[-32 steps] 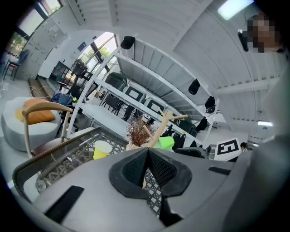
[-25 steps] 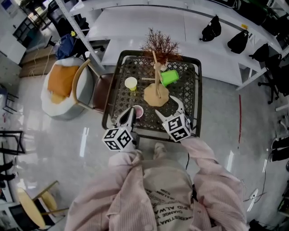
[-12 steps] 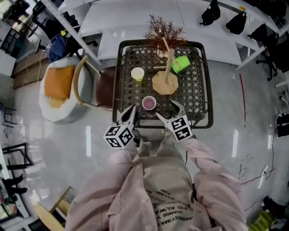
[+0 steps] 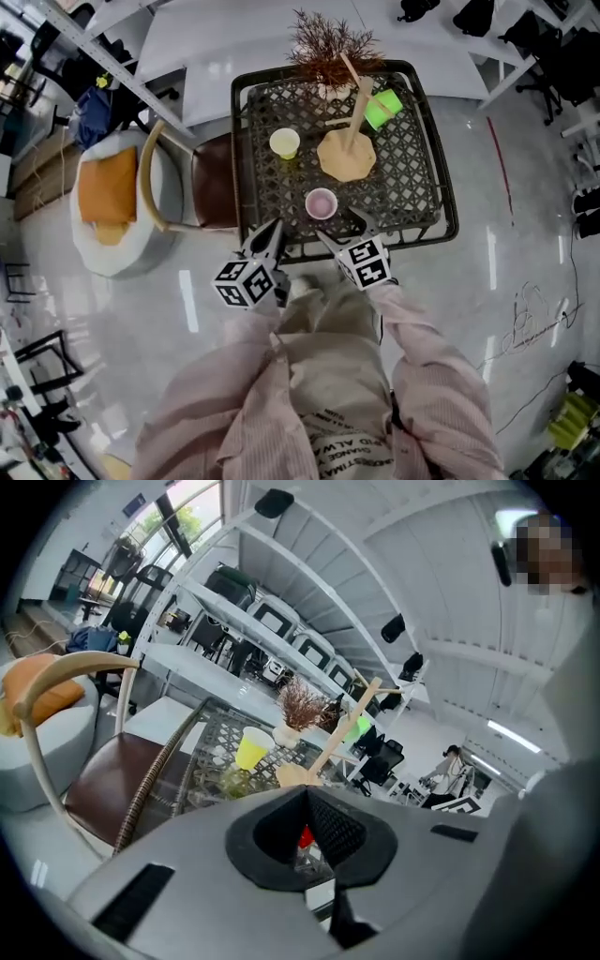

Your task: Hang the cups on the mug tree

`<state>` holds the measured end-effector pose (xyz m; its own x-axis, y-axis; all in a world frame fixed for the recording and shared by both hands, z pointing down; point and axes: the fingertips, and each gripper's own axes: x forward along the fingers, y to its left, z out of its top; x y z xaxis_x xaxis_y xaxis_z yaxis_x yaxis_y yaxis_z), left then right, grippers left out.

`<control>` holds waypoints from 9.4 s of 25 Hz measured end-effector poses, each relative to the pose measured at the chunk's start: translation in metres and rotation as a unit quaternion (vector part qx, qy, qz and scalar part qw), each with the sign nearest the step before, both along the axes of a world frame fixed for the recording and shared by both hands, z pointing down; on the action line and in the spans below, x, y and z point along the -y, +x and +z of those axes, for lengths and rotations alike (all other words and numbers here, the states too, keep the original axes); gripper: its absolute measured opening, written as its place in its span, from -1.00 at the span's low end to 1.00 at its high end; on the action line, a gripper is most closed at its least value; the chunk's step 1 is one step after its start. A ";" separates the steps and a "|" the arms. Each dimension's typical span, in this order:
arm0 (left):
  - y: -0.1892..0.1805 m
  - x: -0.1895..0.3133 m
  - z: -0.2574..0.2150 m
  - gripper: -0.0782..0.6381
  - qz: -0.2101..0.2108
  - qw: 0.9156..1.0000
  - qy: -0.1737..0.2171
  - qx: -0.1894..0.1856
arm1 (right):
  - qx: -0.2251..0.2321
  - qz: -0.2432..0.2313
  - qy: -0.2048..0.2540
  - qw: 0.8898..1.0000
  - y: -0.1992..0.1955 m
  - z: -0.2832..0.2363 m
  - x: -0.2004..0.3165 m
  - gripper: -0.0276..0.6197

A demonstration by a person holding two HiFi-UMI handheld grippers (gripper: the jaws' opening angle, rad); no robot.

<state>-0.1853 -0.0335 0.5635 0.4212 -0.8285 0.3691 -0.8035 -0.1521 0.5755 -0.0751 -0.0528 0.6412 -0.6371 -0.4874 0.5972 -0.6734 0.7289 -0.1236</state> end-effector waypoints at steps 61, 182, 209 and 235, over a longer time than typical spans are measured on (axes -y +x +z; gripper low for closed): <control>0.050 0.038 -0.021 -0.79 -0.005 1.000 0.020 -0.005 | -0.084 0.110 -0.019 0.990 0.074 -0.016 0.092 0.01; -0.003 -0.007 -0.008 -0.79 -0.087 0.996 0.004 0.007 | -0.144 -0.077 0.098 0.982 -0.037 -0.054 0.075 0.02; -0.073 0.029 0.036 -0.79 -0.119 0.992 -0.027 -0.011 | -0.046 0.036 -0.004 0.998 -0.123 0.029 0.145 0.02; -0.067 0.050 0.058 -0.79 -0.103 0.994 -0.036 -0.023 | -0.033 0.060 0.019 0.997 -0.139 0.031 0.184 -0.03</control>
